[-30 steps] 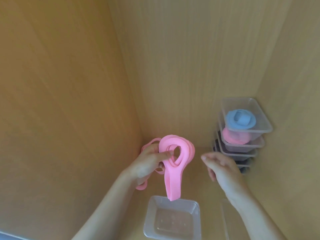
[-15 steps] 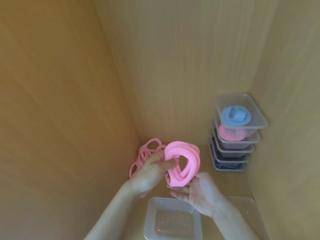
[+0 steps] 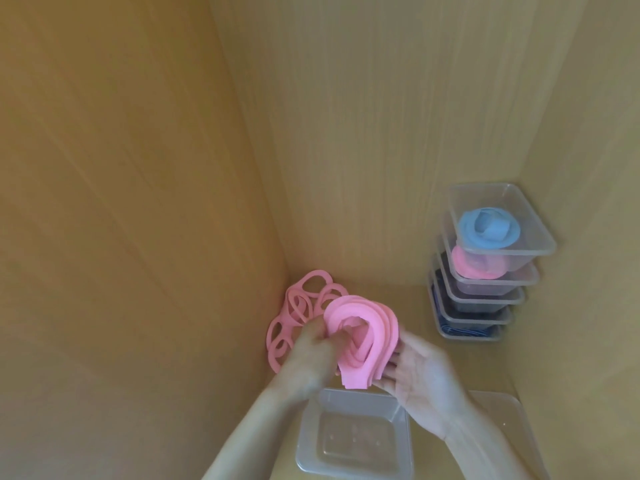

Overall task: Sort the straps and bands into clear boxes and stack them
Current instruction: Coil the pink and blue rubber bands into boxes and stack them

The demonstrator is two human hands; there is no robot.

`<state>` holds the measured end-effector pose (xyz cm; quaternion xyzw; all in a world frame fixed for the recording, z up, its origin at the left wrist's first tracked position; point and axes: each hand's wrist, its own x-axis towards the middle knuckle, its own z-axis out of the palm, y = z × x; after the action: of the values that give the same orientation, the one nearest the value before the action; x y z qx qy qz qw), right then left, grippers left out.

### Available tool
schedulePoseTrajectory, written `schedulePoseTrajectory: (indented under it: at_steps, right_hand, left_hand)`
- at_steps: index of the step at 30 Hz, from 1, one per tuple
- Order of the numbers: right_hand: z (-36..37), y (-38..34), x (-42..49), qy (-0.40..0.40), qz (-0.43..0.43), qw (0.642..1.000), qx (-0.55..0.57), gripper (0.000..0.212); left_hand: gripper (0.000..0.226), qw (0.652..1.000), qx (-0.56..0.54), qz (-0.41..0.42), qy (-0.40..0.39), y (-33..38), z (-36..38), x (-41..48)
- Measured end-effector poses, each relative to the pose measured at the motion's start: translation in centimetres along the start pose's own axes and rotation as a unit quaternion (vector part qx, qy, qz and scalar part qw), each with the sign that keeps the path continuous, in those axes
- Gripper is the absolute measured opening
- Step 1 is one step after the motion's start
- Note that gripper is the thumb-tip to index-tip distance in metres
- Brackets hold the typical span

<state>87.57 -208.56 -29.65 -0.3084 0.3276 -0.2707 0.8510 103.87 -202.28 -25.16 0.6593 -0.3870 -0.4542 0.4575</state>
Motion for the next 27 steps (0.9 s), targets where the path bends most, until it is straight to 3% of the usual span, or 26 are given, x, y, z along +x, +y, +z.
schedulePoseTrajectory:
  at_steps: [3, 5, 8, 11, 14, 19, 27]
  right_hand:
    - [0.4, -0.4, -1.0, -0.019, -0.038, 0.998, -0.052, 0.064]
    - [1.1, -0.3, -0.9, 0.010, -0.091, 0.985, -0.144, 0.044]
    - [0.8, 0.1, -0.5, 0.079, -0.142, 0.971, -0.175, 0.013]
    - [0.1, 0.1, -0.6, 0.078, -0.146, 0.970, -0.177, 0.013]
    - [-0.2, 0.5, -0.4, 0.073, -0.142, 0.972, -0.170, 0.014]
    - [-0.7, 1.5, 0.1, 0.061, -0.131, 0.984, -0.108, 0.015]
    - [-1.2, 2.0, -0.3, 0.020, -0.185, 0.930, -0.318, 0.026]
  left_hand:
    - [0.020, 0.997, 0.044, 0.007, 0.057, -0.6, 0.9, 0.2]
    - [0.019, 0.997, 0.047, 0.012, 0.053, -1.0, 1.6, 0.1]
    - [0.019, 0.999, 0.004, 0.028, 0.020, -1.1, 2.0, -0.2]
    - [0.022, 0.999, -0.027, 0.035, -0.003, -1.8, 1.7, -0.2]
    - [0.029, 0.995, -0.089, -0.036, 0.014, -3.0, 1.3, -0.2]
    - [0.029, 0.978, -0.162, -0.102, -0.077, -4.1, 1.1, -1.0]
    - [0.026, 0.954, -0.272, -0.129, -0.014, -4.7, 1.5, -0.9]
